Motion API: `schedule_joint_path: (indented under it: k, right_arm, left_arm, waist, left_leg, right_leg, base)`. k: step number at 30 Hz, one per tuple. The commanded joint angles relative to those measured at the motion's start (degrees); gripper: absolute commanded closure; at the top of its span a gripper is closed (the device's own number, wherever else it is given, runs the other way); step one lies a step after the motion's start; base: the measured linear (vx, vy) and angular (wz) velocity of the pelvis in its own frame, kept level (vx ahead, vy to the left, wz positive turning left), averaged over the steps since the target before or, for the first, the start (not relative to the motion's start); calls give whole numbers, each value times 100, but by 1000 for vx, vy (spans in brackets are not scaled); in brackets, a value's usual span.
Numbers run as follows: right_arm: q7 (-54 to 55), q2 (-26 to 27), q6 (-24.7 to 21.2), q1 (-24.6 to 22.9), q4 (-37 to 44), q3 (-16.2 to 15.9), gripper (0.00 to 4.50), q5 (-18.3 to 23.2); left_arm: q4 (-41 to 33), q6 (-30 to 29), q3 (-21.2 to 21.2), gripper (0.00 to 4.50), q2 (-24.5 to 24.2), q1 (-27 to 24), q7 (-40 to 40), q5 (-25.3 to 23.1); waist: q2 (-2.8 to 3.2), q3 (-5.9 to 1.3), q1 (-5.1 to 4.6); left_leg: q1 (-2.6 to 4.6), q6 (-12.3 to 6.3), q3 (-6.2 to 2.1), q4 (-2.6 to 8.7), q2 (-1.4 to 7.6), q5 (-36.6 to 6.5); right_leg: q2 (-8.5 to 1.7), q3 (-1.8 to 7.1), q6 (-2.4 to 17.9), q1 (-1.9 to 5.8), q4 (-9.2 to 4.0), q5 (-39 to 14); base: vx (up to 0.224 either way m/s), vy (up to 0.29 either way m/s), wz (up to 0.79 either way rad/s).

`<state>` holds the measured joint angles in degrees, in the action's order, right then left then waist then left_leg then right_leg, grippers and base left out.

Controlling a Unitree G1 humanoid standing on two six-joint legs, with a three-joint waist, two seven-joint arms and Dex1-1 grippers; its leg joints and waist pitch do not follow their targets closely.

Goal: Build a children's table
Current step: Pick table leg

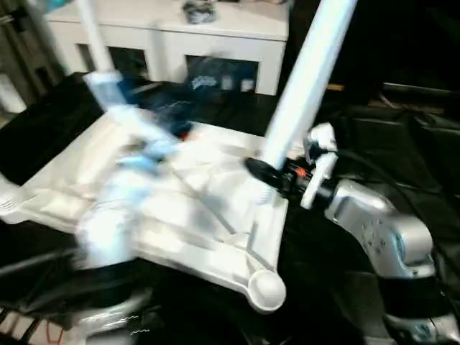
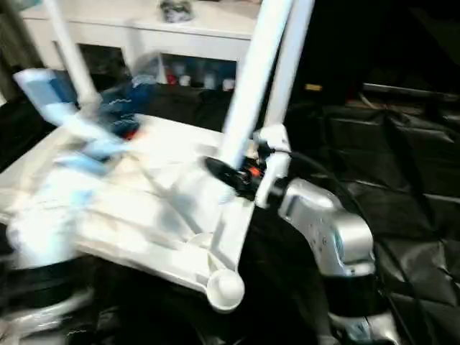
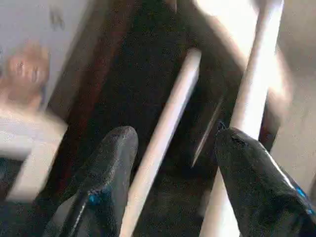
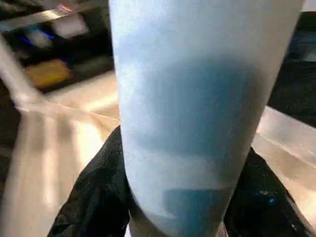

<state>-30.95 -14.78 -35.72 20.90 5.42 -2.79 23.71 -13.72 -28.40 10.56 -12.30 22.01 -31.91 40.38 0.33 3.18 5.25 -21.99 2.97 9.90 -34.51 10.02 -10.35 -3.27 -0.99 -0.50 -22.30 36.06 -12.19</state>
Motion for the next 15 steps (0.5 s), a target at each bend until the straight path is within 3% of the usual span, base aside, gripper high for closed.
schedule_joint_path:
  k: [1,3,4,5,6,7,8,12,15]
  right_arm:
    - [319,21,160,-39,65,-6,259,-239]
    - [681,89,200,-199,97,89,259,-392]
    - [798,118,333,-392,213,92,259,-526]
    - [852,146,358,-472,276,100,259,-563]
    - [895,173,357,-547,346,123,259,-562]
    - [895,173,357,-547,346,123,259,-562]
    - [909,173,320,-710,582,163,259,-516]
    - [744,-13,358,-1006,880,140,259,-505]
    - [733,-79,174,-1206,1123,259,259,-333]
  left_arm:
    - [-110,-135,-518,158,-487,-293,-472,-674]
    - [-171,-72,-987,158,-1236,-761,-935,-1162]
    - [-141,203,-1308,158,-1777,-1203,-1247,-1570]
    - [-99,318,-1427,158,-1971,-1379,-1366,-1715]
    - [-75,429,-1527,158,-2110,-1509,-1458,-1840]
    - [-75,429,-1527,158,-2110,-1509,-1458,-1840]
    - [-182,496,-1674,158,-2332,-1777,-1802,-1822]
    - [-273,458,-1820,158,-2519,-1959,-2120,-1764]
    - [-327,368,-1962,158,-2814,-1975,-2376,-1800]
  waist:
    - [-9,-375,8]
    - [-6,-371,-10]
    - [73,-376,8]
    - [40,-354,-19]
    - [77,-363,-31]
    - [77,-363,-31]
    - [192,-358,-11]
    - [155,-323,-12]
    - [137,-308,-24]
  left_leg:
    - [117,213,-99,424,238,-819]
    - [140,248,-87,437,242,-839]
    - [137,282,-109,448,244,-887]
    - [119,301,-99,471,242,-1002]
    - [151,348,-95,467,240,-1090]
    - [151,348,-95,467,240,-1090]
    - [190,443,-96,481,241,-1298]
    - [169,446,-98,512,242,-1642]
    - [170,416,-107,523,235,-1789]
  right_leg:
    - [-360,185,666,197,-420,-869]
    - [-343,192,630,164,-417,-892]
    - [-350,187,619,147,-417,-869]
    - [-339,199,558,144,-429,-901]
    - [-328,205,583,130,-429,-809]
    - [-328,205,583,130,-429,-809]
    - [-323,201,713,87,-432,-770]
    - [-333,215,787,112,-432,-922]
    - [-358,230,739,113,-470,-1402]
  base:
    - [0,0,0]
    - [0,0,0]
    - [0,0,0]
    - [0,0,0]
    - [0,0,0]
    - [0,0,0]
    - [0,0,0]
    - [0,0,0]
    - [0,0,0]
